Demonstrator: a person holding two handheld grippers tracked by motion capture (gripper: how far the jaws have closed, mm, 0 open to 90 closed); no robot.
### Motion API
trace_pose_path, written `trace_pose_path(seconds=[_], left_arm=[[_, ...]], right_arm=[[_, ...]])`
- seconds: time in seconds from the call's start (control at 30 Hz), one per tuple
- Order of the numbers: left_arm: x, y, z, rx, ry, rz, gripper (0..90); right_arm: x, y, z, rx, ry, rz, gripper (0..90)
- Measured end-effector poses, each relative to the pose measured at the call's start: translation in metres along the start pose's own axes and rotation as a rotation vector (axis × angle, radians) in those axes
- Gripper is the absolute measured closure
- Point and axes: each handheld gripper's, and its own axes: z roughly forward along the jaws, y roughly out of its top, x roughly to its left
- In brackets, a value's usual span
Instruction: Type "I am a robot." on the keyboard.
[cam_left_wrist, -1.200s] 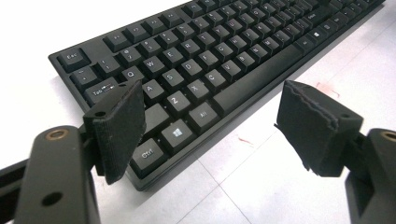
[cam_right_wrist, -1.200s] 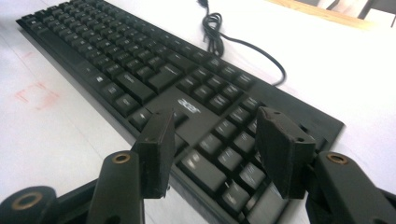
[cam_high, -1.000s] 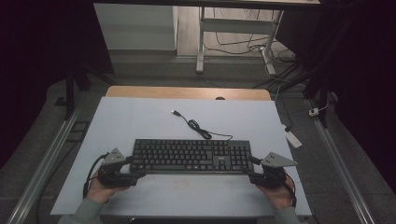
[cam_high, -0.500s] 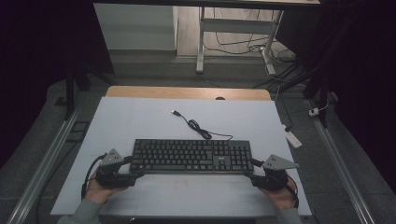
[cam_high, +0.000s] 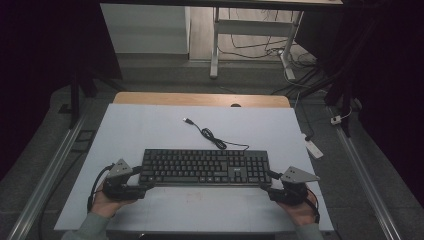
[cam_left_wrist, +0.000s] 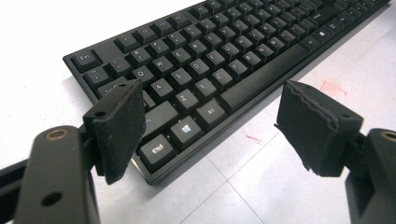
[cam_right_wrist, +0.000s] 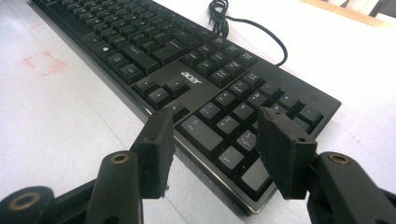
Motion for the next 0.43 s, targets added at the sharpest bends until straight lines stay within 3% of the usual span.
trace_pose_path(seconds=[0.43], left_arm=[[0.0009,0.0010,-0.0014,-0.004,0.007,0.003,23.8]], right_arm=[[-0.0003,0.0004,0.0005,-0.010,0.010,-0.005,46.8]])
